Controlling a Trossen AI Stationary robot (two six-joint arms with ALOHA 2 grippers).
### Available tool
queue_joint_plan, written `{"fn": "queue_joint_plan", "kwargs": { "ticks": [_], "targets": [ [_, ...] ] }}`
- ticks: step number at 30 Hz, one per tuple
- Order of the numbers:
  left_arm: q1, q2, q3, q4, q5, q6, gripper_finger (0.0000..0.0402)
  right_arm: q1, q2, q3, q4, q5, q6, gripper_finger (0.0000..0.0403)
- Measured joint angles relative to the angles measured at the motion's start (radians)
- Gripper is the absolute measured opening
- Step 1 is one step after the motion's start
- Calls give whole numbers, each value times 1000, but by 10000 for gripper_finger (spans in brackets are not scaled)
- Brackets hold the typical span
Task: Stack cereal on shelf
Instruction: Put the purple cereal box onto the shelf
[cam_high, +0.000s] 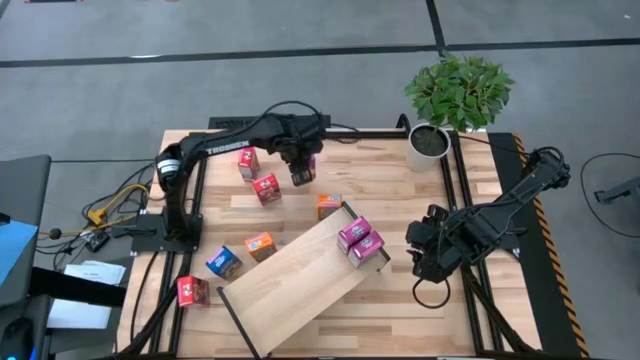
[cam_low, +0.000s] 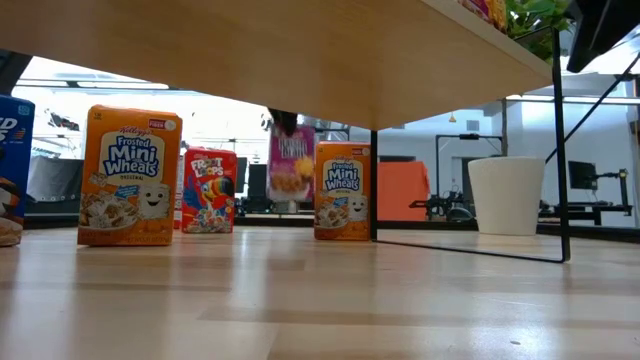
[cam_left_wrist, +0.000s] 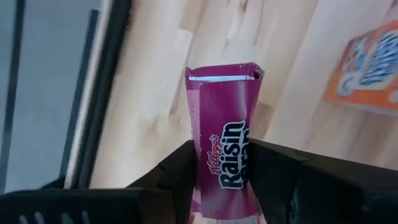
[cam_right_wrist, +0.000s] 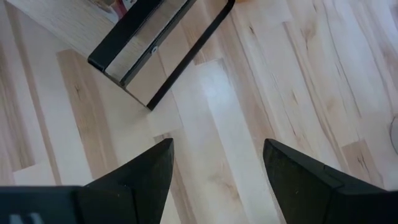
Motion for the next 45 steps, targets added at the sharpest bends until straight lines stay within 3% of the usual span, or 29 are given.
{"fn": "queue_joint_plan", "kwargs": {
  "ticks": [11,17,24,30,45],
  "targets": [
    [-139,-65,329,-303,-9,-277,118,0,0,0,0,0,-4,274],
    [-268,-64,438,-311,-23,-419,118,0,0,0,11,0,-3,274],
    [-400,-54,438,-263,-28,-599,118,0,0,0,21,-1,4,274],
    [-489,-24,437,-204,-110,-691,118,-1,0,0,40,-1,4,274],
    [-520,80,438,-213,-108,-776,118,-1,0,0,88,-1,16,274]
  ]
}}
